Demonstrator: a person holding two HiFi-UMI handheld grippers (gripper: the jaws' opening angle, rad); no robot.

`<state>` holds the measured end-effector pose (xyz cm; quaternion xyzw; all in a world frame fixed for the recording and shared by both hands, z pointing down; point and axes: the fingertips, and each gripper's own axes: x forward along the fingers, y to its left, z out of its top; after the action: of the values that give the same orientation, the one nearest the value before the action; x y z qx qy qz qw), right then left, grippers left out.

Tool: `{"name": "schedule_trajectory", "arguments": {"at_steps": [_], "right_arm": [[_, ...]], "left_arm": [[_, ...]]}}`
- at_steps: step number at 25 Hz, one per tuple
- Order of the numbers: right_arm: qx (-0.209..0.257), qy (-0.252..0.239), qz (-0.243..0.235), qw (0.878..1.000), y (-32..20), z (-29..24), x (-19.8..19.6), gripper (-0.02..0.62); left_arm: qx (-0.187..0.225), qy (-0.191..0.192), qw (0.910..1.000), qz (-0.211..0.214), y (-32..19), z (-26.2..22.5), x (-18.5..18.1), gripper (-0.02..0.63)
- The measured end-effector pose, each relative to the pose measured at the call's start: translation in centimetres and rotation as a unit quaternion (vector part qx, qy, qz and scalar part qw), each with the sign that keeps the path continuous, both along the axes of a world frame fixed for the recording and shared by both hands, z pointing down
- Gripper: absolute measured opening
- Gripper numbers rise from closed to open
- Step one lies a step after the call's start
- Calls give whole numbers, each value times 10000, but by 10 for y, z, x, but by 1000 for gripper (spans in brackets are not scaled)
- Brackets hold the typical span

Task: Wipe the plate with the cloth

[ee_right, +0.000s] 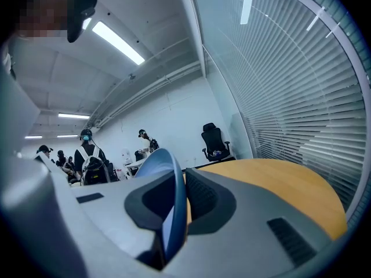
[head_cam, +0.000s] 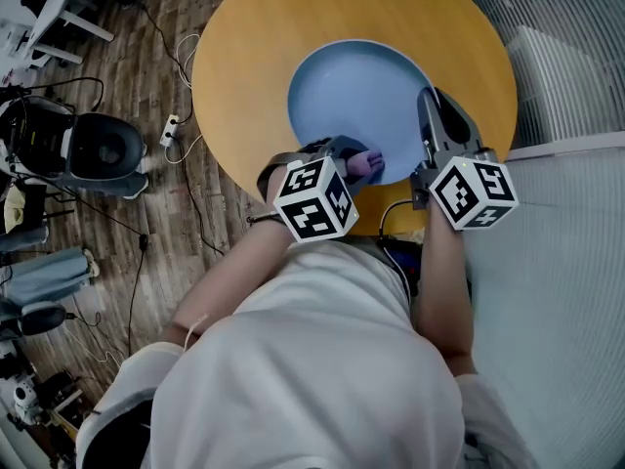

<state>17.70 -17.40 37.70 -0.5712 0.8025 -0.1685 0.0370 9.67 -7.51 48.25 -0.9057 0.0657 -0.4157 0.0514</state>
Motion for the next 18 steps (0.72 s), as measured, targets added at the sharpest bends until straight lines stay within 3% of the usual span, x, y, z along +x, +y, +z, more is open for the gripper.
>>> {"name": "schedule_trajectory", "arguments": {"at_steps": [8,18], "right_arm": [[-78,-86,-315,9994,8,6,-32,41],[-203,-266,-485,9983,2,19,-44,41]], "left_arm": [[53,72,9998,161,11,-6,6,81],[38,157,9998,154,6,-1,5,81]]}}
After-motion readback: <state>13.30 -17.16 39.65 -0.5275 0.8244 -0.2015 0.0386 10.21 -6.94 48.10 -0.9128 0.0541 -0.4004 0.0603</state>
